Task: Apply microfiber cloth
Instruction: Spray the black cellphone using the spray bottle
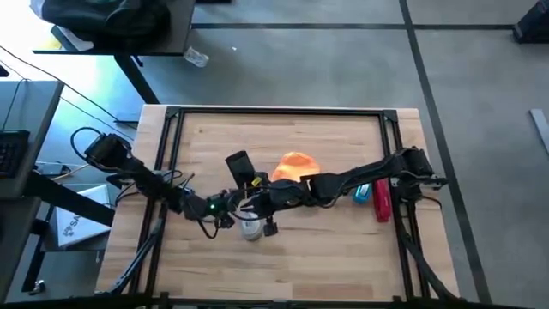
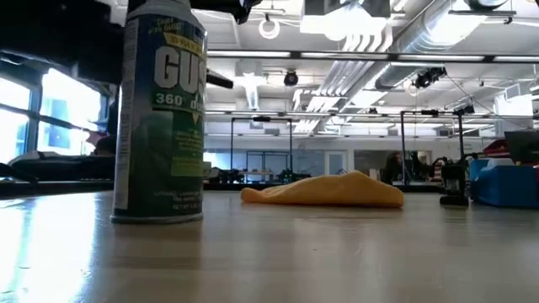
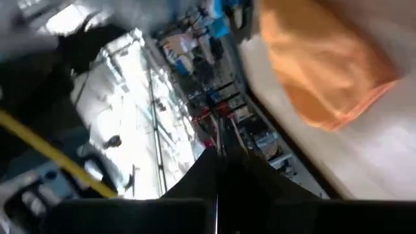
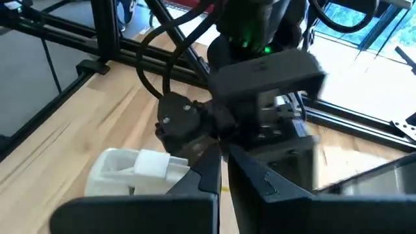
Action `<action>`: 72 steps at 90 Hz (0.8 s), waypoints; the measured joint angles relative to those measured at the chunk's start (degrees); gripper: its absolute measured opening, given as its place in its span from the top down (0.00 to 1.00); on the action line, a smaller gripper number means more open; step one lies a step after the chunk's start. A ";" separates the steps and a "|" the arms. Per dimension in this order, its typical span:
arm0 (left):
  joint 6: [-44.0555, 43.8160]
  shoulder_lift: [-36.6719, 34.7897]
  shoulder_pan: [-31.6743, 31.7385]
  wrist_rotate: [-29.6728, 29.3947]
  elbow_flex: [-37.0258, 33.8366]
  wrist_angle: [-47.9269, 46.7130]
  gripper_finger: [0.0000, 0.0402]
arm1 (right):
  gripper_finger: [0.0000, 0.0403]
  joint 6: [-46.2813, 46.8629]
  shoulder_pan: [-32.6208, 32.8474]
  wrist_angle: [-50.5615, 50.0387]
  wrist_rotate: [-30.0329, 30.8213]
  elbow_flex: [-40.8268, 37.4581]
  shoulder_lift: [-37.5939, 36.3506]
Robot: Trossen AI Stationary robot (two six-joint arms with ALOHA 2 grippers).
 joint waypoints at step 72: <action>7.57 0.03 1.53 -1.84 -0.02 1.36 0.97 | 1.00 1.46 0.43 4.43 -3.63 0.14 1.62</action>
